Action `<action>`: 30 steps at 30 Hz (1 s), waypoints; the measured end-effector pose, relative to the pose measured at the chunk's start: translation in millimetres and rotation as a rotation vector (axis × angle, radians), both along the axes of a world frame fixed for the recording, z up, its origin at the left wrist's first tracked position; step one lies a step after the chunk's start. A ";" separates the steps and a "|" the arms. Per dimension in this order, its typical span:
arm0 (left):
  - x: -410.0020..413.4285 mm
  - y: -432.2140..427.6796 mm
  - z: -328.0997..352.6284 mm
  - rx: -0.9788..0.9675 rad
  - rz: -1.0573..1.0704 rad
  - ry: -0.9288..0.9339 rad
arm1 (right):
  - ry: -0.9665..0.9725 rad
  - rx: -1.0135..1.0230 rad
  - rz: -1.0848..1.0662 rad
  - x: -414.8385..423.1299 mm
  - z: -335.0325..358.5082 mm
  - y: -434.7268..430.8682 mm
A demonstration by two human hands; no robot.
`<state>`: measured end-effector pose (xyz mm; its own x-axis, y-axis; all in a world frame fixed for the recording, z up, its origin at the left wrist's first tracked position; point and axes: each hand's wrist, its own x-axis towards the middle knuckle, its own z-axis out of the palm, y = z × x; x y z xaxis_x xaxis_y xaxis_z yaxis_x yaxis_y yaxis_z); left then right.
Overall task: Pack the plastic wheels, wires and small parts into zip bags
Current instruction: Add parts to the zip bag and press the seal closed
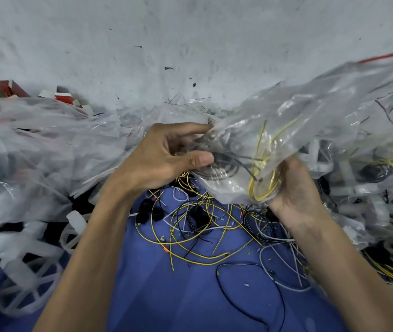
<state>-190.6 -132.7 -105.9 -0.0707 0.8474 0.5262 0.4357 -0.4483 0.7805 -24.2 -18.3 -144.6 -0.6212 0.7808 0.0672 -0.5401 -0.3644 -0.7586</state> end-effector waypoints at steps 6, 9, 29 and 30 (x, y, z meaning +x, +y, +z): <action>-0.5 1.4 1.8 -0.048 -0.143 -0.044 | -0.031 0.005 -0.053 2.6 -3.5 2.0; -2.0 1.2 0.8 -0.043 -0.147 -0.014 | -0.020 0.002 -0.104 1.4 -2.5 2.0; -15.5 4.8 -17.0 -0.123 -0.042 -0.106 | 0.079 -0.167 -0.183 3.1 5.5 7.1; -15.2 5.2 -17.1 -0.122 -0.041 -0.110 | 0.091 -0.170 -0.178 4.0 5.9 6.5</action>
